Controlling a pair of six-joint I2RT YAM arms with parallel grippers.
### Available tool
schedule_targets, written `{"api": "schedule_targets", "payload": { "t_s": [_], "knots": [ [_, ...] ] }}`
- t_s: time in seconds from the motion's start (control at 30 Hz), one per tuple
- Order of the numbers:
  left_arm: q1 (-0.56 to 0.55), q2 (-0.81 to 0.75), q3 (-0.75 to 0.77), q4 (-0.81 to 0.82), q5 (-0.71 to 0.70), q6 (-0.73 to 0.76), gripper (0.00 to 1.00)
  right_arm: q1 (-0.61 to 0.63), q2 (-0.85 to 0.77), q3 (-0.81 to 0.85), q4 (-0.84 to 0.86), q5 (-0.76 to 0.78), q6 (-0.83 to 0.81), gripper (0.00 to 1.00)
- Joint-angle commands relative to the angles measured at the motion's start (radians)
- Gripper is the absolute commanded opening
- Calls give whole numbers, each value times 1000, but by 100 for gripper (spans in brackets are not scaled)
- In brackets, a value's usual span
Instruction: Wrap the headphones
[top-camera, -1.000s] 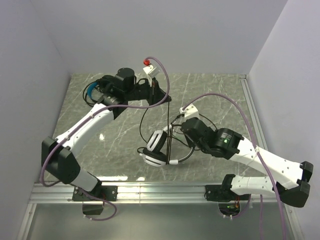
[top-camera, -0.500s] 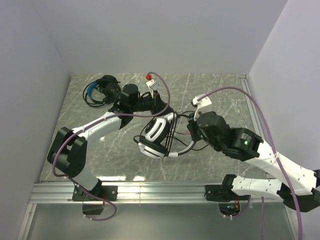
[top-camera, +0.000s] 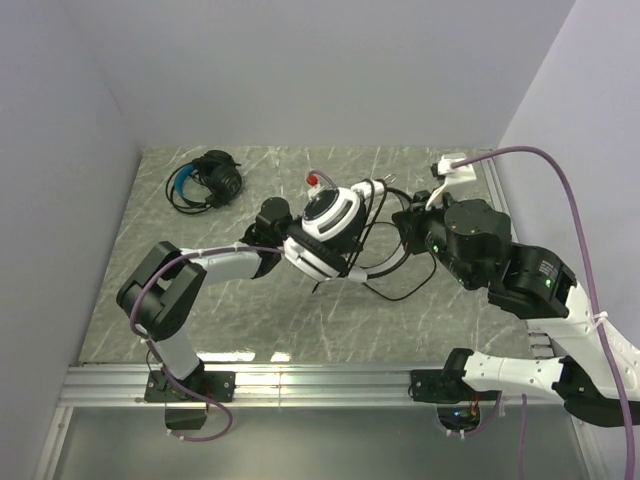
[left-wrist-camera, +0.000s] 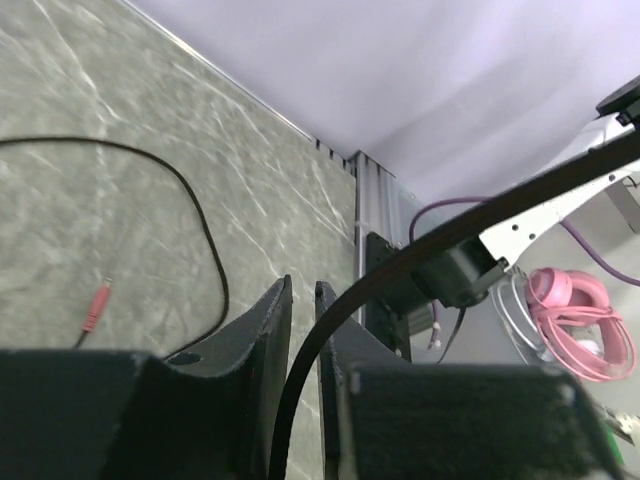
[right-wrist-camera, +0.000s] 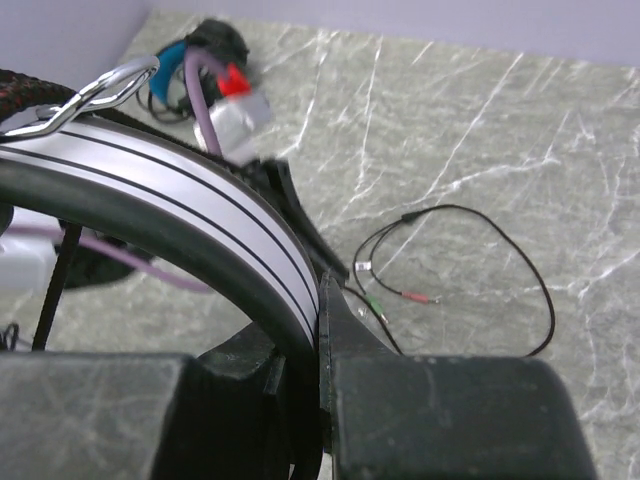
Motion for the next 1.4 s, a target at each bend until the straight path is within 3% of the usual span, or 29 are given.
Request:
{"api": "schedule_targets", "payload": {
  "t_s": [0.0,0.33,0.57,1.13,1.37],
  "knots": [
    [-33,13,-21,164,5,-68,21,-37,-8,64,108,27,53,0],
    [-119,-6,-121,251,-67,-82,21,-274,4,98,120,-62,103,0],
    [-183,-65,-205,267,-122,-73,21,-363,26,82,151,-42,135,0],
    [-349,-442,-334,-77,-304,95,20,-491,87,-4,185,108,96,0],
    [-369,-589,-319,-270,-338,145,9,-498,116,-39,192,168,89,0]
  ]
}}
